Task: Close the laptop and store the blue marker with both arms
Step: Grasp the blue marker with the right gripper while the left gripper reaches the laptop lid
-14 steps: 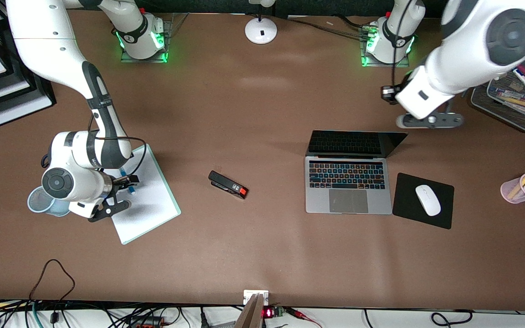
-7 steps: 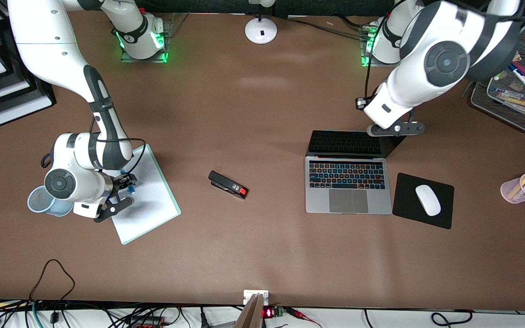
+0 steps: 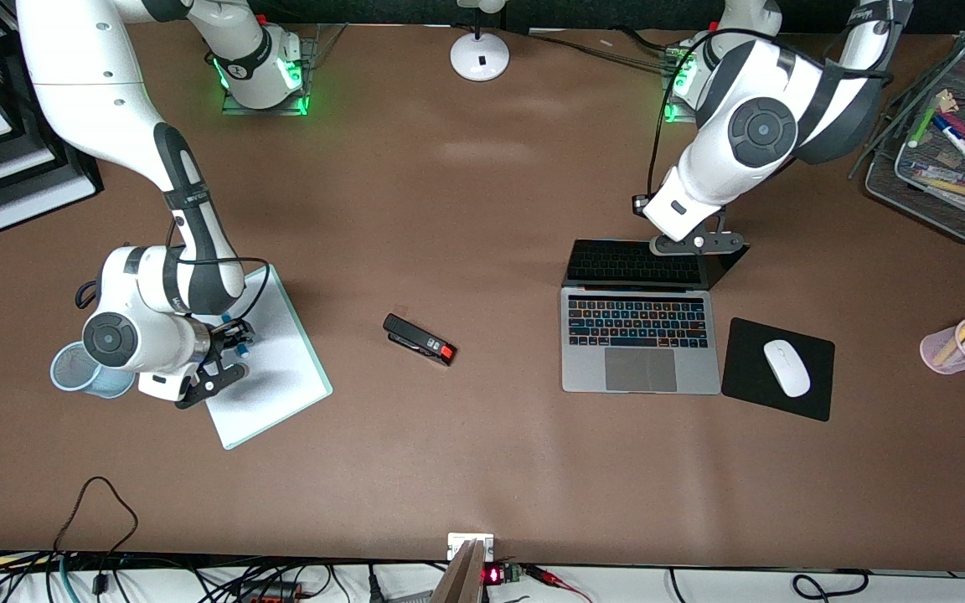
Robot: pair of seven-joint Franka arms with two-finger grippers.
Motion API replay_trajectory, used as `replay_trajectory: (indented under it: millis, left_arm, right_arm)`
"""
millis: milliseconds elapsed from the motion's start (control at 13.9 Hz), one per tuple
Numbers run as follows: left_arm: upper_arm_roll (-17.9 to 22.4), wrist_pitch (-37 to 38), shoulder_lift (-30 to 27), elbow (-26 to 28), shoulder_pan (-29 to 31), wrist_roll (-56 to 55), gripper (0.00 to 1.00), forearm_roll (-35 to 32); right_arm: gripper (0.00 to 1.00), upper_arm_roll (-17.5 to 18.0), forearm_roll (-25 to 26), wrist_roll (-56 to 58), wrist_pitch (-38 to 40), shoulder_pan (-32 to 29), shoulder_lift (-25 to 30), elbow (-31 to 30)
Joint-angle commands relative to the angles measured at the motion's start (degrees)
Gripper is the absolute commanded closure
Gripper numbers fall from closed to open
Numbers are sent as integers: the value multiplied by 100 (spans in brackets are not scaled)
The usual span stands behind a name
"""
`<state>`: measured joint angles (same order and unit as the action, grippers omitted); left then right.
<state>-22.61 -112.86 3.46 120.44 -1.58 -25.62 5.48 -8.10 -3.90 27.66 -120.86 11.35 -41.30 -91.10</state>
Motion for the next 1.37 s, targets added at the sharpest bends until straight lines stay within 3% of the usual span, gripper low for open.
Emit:
replay_trajectory:
  millis: [0, 719, 1295]
  left_arm:
    - [-42, -612, -179, 427, 53, 92, 100, -20]
    - [-6, -2256, 102, 401, 236, 541, 100, -1039]
    - [20, -3672, 936, 366, 457, 734, 100, -1075]
  right_arm:
    - [41, 1, -102, 117, -122, -10, -35, -4]
    - [53, 1, -111, 91, -219, -10, -106, 14]
    - [63, 1, -181, 73, -219, -1, -150, 23]
